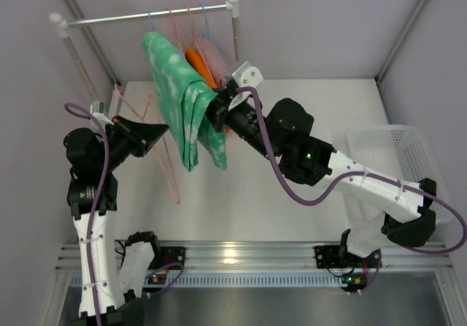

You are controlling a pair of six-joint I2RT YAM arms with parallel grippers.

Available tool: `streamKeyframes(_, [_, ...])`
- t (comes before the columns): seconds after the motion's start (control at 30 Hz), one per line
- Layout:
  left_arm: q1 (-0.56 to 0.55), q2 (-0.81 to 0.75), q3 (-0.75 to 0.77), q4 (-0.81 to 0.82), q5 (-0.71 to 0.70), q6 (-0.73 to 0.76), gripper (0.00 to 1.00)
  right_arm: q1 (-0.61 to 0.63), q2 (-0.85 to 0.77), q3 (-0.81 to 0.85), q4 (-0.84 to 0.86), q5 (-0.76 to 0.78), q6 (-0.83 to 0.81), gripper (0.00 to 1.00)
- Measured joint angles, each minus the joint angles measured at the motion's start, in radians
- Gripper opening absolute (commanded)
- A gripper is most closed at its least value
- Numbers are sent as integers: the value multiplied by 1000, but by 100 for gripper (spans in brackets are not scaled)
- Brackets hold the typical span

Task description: Remove the trousers from the hanger

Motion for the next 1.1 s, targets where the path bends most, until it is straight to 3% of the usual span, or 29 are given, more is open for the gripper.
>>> streamKeyframes(0.33, [0, -74, -26, -109, -26, 83, 0, -25, -68, 5, 8, 91, -55, 0])
streamKeyframes(0.67, [0, -105, -26, -153, -31, 135, 0, -202, -274, -70, -7, 198, -125, 0])
streamKeyframes(0.83, [0, -103, -26, -158, -37, 145, 0, -350, -409, -108, -17, 255, -181, 0])
streamKeyframes(1.1, [0, -103, -32, -154, -36, 153, 0, -537, -543, -134, -153, 483, -309, 0])
